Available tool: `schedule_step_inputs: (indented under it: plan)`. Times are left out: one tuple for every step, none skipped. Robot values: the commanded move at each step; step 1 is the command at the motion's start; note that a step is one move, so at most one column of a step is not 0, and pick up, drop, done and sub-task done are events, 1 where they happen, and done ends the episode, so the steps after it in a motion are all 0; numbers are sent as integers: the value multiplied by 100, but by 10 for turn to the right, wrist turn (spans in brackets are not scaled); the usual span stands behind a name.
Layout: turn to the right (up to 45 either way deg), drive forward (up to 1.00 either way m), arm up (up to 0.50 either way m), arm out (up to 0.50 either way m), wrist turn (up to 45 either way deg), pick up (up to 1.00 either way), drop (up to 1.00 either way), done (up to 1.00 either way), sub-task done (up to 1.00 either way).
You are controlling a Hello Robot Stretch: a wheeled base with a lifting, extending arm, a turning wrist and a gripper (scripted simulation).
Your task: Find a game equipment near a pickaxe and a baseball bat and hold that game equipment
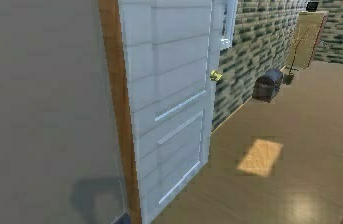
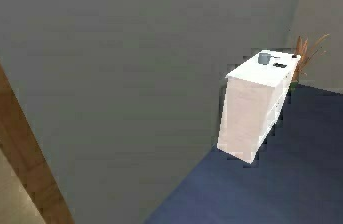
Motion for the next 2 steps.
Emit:
schedule_step_inputs:
  plan:
    - [180, 0, 0, 0, 0, 0, 0, 0, 0]
    - [0, 20, 0, 0, 0, 0, 0, 0, 0]
